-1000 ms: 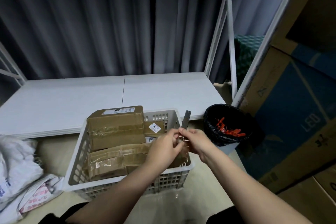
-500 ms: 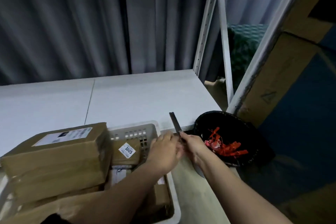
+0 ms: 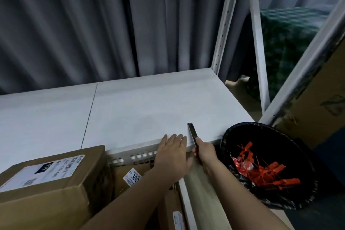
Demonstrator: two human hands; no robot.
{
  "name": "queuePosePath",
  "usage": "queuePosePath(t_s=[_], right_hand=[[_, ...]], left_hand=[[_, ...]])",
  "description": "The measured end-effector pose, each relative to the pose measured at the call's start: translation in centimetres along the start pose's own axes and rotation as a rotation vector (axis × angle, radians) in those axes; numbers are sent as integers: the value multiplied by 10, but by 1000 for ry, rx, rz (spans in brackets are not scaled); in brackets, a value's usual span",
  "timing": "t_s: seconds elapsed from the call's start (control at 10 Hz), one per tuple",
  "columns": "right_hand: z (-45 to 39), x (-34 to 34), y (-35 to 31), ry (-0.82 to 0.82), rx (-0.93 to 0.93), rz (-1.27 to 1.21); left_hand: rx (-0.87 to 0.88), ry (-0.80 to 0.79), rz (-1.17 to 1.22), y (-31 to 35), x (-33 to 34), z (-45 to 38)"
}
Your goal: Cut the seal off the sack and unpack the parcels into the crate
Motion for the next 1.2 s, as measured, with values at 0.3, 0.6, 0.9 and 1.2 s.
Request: queuePosePath(t_s=[0.3, 0.6, 0.9, 1.2], right_hand=[[-10, 16, 5, -53, 80, -229], [-12, 32, -7, -98, 250, -545], [-3, 25, -13, -100, 265, -853], [29, 2, 4, -48, 273, -681]], left_hand=[[-60, 92, 24, -11, 5, -5], [-73, 79, 73, -22, 6, 0], [-51, 75, 110, -17, 8, 5], [-47, -54, 149, -14, -4, 33]])
Point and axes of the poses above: each hand's wrist, its own z-axis away from the middle knuckle, its own x-axis out of the palm, y = z × x, the point moved 4 cm from there along -z, towards the middle knuckle, and after that the axes turned 10 degrees about -z, right-handed, at the moved point
